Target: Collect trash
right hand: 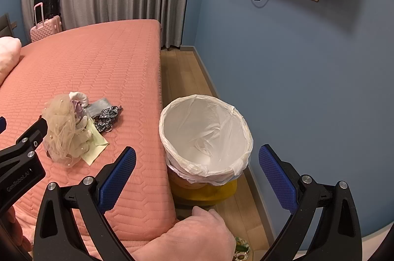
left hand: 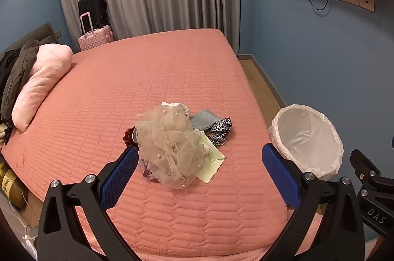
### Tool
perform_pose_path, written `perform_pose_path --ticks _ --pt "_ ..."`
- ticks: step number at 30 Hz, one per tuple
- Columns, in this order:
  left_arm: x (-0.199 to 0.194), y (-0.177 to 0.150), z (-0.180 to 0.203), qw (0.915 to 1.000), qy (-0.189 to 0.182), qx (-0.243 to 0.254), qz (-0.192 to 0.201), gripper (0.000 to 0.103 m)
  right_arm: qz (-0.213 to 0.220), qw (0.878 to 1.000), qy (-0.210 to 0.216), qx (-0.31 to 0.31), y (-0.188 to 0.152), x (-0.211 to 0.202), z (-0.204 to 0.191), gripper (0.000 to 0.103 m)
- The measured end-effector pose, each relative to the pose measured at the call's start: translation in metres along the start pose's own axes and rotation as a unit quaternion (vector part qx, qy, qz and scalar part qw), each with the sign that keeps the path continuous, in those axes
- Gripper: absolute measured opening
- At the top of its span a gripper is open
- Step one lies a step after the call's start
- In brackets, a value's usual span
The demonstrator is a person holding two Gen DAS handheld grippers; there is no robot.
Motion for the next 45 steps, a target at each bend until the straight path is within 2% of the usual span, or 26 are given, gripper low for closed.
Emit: perform_pose_path --ticks 15,23,29,36,45 --pt "-0.001 0.000 0.002 0.9999 -0.012 0.009 0.002 0.096 0.010 1.000 -0.004 0.009 0.004 -0.003 -0.001 0.097" --pt "0.008 -0.004 0.002 0.9992 -0.033 0.022 -0.007 0.096 0.017 1.000 -0.001 0.014 0.004 -0.002 -0.004 0.097" --pt "0.029 -0.009 -0.012 0.9986 -0.042 0.014 -0.029 0.096 0.027 0.999 0.017 0.020 0.006 0.004 -0.015 0.097" --pt "0.059 -0.016 -0.045 0.9994 -0.026 0.012 -0.019 0.096 0.026 0.998 0.047 0.025 0.006 0.021 -0.039 0.097" --pt "0.113 -0.018 -0.077 0.9948 -0.060 -0.038 -0.073 0.096 0.006 0.997 0.072 0.021 0.004 0.055 -0.073 0.097"
Point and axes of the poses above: each gripper's, at about its wrist camera, not at the fingertips, and x roughly the way its jaws point, z to its right, y to its top, the point moved 3 cm from there along x, roughly the way its jaws point, and after that the axes turned 9 degrees about y, right-handed, at the moved point
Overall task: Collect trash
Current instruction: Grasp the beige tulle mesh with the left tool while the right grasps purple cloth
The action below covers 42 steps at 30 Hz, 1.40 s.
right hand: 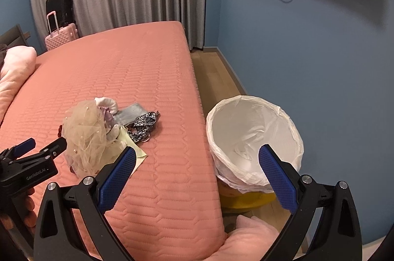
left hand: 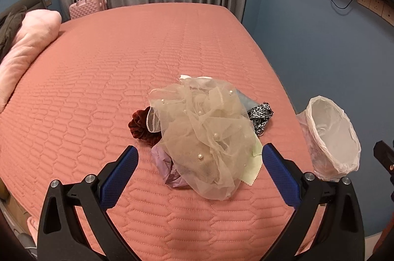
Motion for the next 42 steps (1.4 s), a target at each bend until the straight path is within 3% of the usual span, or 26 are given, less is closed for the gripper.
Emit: perform_pose_path --ticks 6,8,10,14,20,23,31,35,39,42 --pt "0.037 0.014 0.011 0.9991 -0.031 -0.016 -0.025 0.094 -0.014 1.000 0.011 -0.005 0.005 0.026 -0.017 0.097" --pt "0.048 0.014 0.015 0.9984 -0.046 -0.010 -0.033 0.073 -0.020 1.000 0.017 -0.010 0.006 0.036 -0.024 0.096" --pt "0.061 0.012 0.019 0.9971 -0.055 -0.001 -0.053 0.058 -0.027 0.999 0.025 -0.011 0.006 0.045 -0.031 0.093" --pt "0.069 0.012 0.013 0.9940 -0.082 0.000 -0.073 0.007 -0.048 0.998 0.049 -0.012 0.003 0.063 -0.045 0.083" --pt "0.035 0.032 -0.030 0.9945 -0.094 -0.034 -0.030 0.003 -0.085 0.992 0.087 -0.013 -0.006 0.088 -0.069 0.064" --pt "0.014 0.042 -0.058 0.9950 -0.084 -0.053 -0.003 0.003 -0.097 0.990 0.104 -0.015 -0.010 0.098 -0.082 0.061" --pt "-0.016 0.049 -0.110 0.9961 -0.023 -0.076 0.038 0.002 -0.118 0.984 0.130 -0.030 -0.017 0.118 -0.121 0.059" --pt "-0.024 0.058 -0.138 0.9918 0.004 -0.116 0.054 0.002 -0.125 0.982 0.133 -0.040 -0.018 0.127 -0.137 0.059" --pt "-0.022 0.067 -0.148 0.9901 0.020 -0.122 0.065 0.002 -0.138 0.979 0.143 -0.039 -0.018 0.145 -0.149 0.058" --pt "-0.012 0.062 -0.145 0.9915 0.030 -0.113 0.057 0.002 -0.164 0.975 0.150 -0.032 -0.024 0.168 -0.156 0.037"
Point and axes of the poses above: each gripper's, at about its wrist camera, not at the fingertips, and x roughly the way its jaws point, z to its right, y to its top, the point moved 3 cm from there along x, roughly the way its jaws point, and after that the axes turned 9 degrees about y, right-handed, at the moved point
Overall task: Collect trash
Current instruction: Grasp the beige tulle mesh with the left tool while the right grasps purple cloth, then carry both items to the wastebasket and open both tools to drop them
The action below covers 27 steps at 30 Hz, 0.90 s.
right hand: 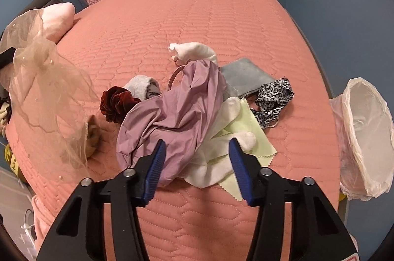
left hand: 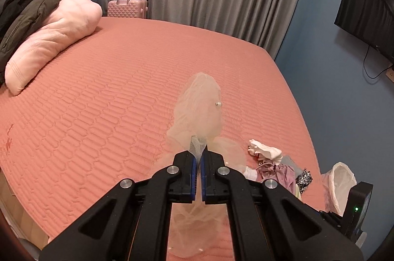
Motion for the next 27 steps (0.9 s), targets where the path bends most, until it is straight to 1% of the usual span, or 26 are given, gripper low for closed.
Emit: perform_pose_path --ticks 1,2,3,5,7,12,16,22,27 --pt "0.002 -0.002 -0.002 1.0000 -0.003 -0.002 -0.006 0.002 -0.010 1.000 0.006 0.008 0.000 0.008 0.001 0.029" --pt "0.005 -0.005 0.000 0.9999 -0.005 -0.003 -0.011 0.002 -0.017 1.000 0.010 0.014 0.000 0.015 0.003 0.023" --pt "0.006 -0.005 -0.001 0.9999 -0.008 -0.002 -0.014 0.002 -0.022 0.999 0.014 0.019 0.000 0.020 0.004 0.020" --pt "0.005 -0.007 0.000 0.9998 -0.011 0.002 -0.016 0.002 -0.024 0.999 0.024 0.024 0.000 0.023 0.004 0.005" --pt "0.002 -0.005 0.003 0.9997 -0.016 0.007 -0.013 0.002 -0.013 0.999 0.031 0.017 0.003 0.015 0.000 0.002" --pt "-0.011 0.007 0.022 0.9991 -0.036 0.021 0.003 0.002 0.044 0.998 0.032 -0.006 0.024 -0.033 -0.008 0.001" --pt "-0.028 0.018 0.048 0.9973 -0.058 0.038 0.022 0.002 0.092 0.995 0.035 -0.019 0.045 -0.082 -0.008 0.001" --pt "-0.060 0.032 0.099 0.9910 -0.103 0.068 0.052 0.002 0.153 0.988 0.025 -0.020 0.066 -0.158 0.010 0.001" --pt "-0.085 0.037 0.150 0.9827 -0.135 0.102 0.075 0.002 0.197 0.980 0.007 0.003 0.076 -0.218 0.044 0.001"
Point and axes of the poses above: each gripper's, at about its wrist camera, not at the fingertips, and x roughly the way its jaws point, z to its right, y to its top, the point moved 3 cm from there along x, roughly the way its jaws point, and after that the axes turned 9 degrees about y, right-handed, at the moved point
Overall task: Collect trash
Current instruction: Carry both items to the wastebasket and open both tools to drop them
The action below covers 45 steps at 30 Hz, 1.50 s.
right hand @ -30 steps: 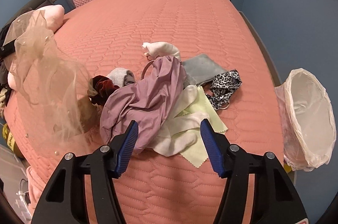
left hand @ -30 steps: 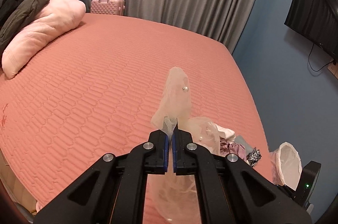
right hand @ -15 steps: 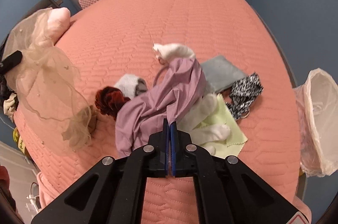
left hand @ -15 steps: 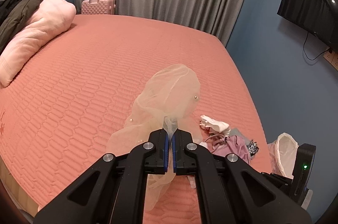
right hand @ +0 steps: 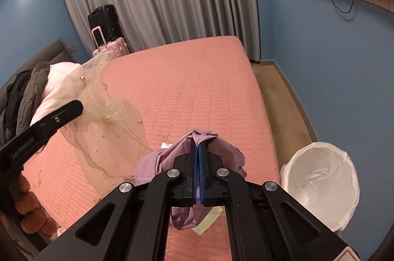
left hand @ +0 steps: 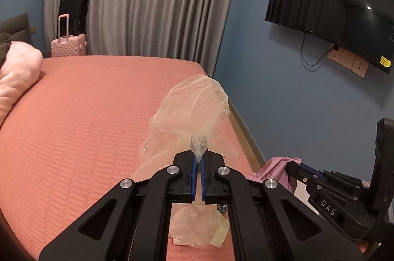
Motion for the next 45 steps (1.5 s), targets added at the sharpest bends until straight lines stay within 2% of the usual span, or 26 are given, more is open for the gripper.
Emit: perform_pose_path --ticks 7,15,25,33,34,36,37,38,40,45 --pt "0.000 0.009 0.071 0.9977 -0.049 0.046 0.011 0.002 0.035 0.998 -0.049 0.015 0.019 -0.044 0.060 0.001" --pt "0.007 0.001 0.146 0.9913 -0.095 0.092 0.000 0.002 0.043 0.993 -0.100 0.049 0.013 -0.075 0.137 0.001" --pt "0.027 -0.019 0.221 0.9814 -0.129 0.140 -0.026 0.003 0.029 0.987 -0.133 0.082 0.004 -0.078 0.204 0.001" --pt "0.044 -0.036 0.250 0.9765 -0.148 0.147 -0.054 0.005 0.015 0.985 -0.142 0.092 -0.007 -0.074 0.234 0.002" --pt "0.047 -0.037 0.253 0.9768 -0.147 0.145 -0.057 0.007 0.014 0.985 -0.141 0.095 -0.008 -0.073 0.237 0.002" --pt "0.049 -0.041 0.254 0.9777 -0.144 0.140 -0.060 0.025 0.012 0.985 -0.140 0.100 -0.005 -0.068 0.239 0.003" --pt "0.051 -0.041 0.256 0.9791 -0.137 0.138 -0.058 0.045 0.013 0.985 -0.143 0.100 -0.005 -0.067 0.240 0.004" --pt "0.051 -0.041 0.257 0.9811 -0.129 0.135 -0.051 0.060 0.015 0.984 -0.144 0.099 -0.005 -0.067 0.241 0.004" --pt "0.050 -0.040 0.256 0.9837 -0.120 0.129 -0.036 0.067 0.013 0.984 -0.147 0.099 -0.005 -0.066 0.241 0.005" --pt "0.051 -0.038 0.252 0.9846 -0.113 0.129 -0.037 0.067 0.017 0.983 -0.152 0.104 -0.007 -0.068 0.244 0.017"
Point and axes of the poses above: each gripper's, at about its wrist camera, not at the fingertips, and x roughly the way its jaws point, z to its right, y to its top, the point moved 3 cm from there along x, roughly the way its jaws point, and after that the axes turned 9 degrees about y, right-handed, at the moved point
